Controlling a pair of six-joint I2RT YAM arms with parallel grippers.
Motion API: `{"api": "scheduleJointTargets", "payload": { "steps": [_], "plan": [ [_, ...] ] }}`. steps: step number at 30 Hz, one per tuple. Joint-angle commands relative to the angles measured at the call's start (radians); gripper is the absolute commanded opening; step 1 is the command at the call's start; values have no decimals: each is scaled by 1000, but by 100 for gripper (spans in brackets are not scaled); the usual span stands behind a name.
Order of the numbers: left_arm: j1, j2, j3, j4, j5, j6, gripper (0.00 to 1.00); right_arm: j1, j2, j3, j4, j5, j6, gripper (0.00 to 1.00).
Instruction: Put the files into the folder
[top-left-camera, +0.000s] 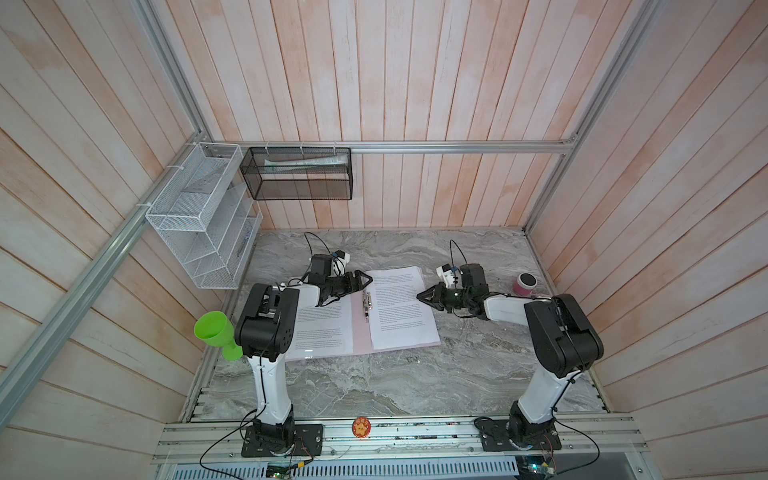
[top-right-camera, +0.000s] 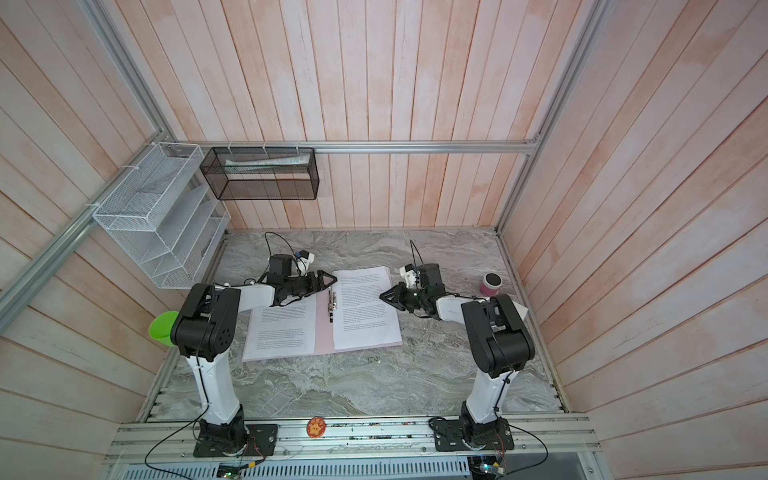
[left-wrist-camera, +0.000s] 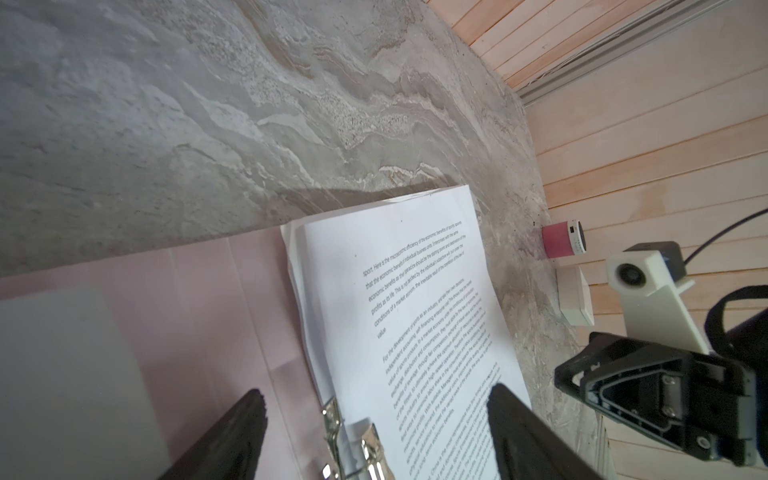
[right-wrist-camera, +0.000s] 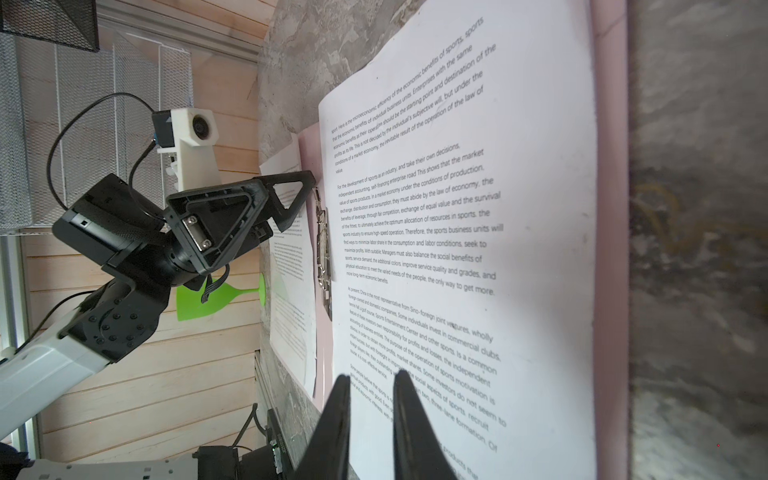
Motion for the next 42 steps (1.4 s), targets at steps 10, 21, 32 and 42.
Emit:
{"api": "scheduleJointTargets", "payload": {
  "steps": [10,21,32,42],
  "plan": [
    [-21,51,50,11,46,-18,83,10,27,-10,39,-2,13,17],
    [-30,47,52,-10,60,-16,82,10,32,-14,50,-11,17,17],
    [-34,-4,14,18,112,-30,80,10,28,-17,77,-20,38,17],
    [-54,-133,-108,65,129,-52,78,13,1,-33,77,-14,41,17]
  ]
}}
